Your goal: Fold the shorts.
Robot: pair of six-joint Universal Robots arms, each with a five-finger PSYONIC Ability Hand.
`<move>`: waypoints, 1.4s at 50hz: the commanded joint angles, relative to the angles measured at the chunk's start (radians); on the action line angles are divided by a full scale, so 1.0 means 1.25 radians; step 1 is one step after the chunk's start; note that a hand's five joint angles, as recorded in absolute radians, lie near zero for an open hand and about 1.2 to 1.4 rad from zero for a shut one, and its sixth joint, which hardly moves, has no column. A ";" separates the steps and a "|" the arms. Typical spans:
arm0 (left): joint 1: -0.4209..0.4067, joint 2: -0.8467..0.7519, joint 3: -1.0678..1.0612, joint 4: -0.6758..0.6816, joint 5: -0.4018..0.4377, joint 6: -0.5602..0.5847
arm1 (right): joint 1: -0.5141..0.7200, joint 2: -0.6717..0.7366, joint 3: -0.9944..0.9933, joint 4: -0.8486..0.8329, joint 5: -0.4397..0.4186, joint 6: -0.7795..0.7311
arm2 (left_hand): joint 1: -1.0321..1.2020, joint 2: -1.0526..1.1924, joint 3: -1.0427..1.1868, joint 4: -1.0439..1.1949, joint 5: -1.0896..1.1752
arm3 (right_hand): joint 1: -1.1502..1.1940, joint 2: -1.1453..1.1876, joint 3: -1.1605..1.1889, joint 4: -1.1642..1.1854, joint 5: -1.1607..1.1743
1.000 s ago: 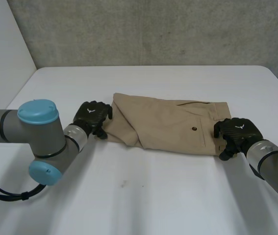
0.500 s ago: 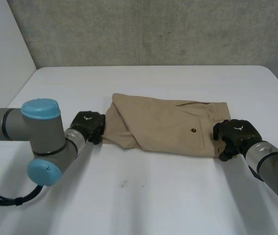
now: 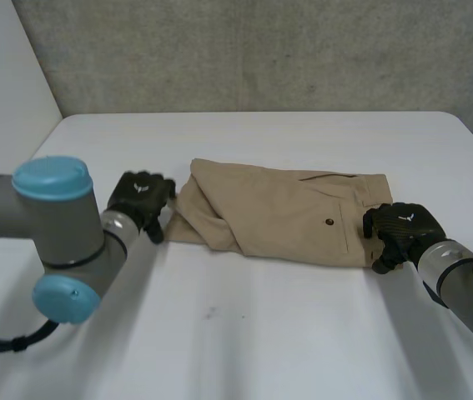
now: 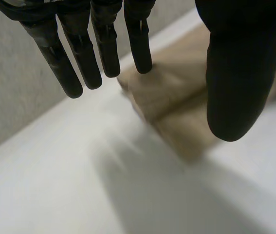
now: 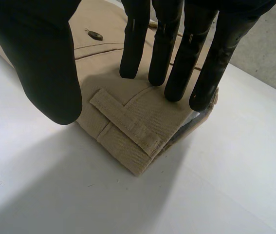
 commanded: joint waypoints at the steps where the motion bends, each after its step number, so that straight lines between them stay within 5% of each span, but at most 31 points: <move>1: 0.021 -0.050 0.134 -0.037 0.126 -0.091 | -0.001 0.000 0.001 0.000 -0.001 0.000 | 0.035 0.039 0.033 0.045 0.048 | 0.178 0.083 0.084 0.088 0.113; 8: 0.029 -0.148 0.263 -0.145 0.131 -0.117 | -0.001 0.000 0.002 0.000 -0.001 -0.001 | 0.046 0.050 0.045 0.056 0.060 | 0.171 0.076 0.077 0.081 0.106; 34: 0.039 -0.203 0.278 -0.180 0.126 -0.090 | -0.001 0.002 0.000 0.000 -0.001 -0.028 | 0.356 0.360 0.355 0.366 0.370 | 0.169 0.074 0.075 0.079 0.103; 45: 0.040 -0.215 0.278 -0.182 0.118 -0.065 | -0.001 0.002 0.001 0.000 0.000 -0.029 | 0.673 0.677 0.672 0.683 0.687 | 0.169 0.074 0.075 0.079 0.103; 59: 0.028 -0.176 0.211 -0.186 -0.067 0.005 | 0.000 0.001 0.001 0.001 -0.001 -0.028 | 0.734 0.738 0.733 0.744 0.748 | 0.169 0.074 0.075 0.079 0.103; 70: 0.008 -0.096 0.098 -0.180 -0.084 -0.016 | 0.000 0.000 0.001 0.004 -0.001 -0.028 | 0.734 0.738 0.733 0.744 0.748 | 0.171 0.076 0.077 0.081 0.106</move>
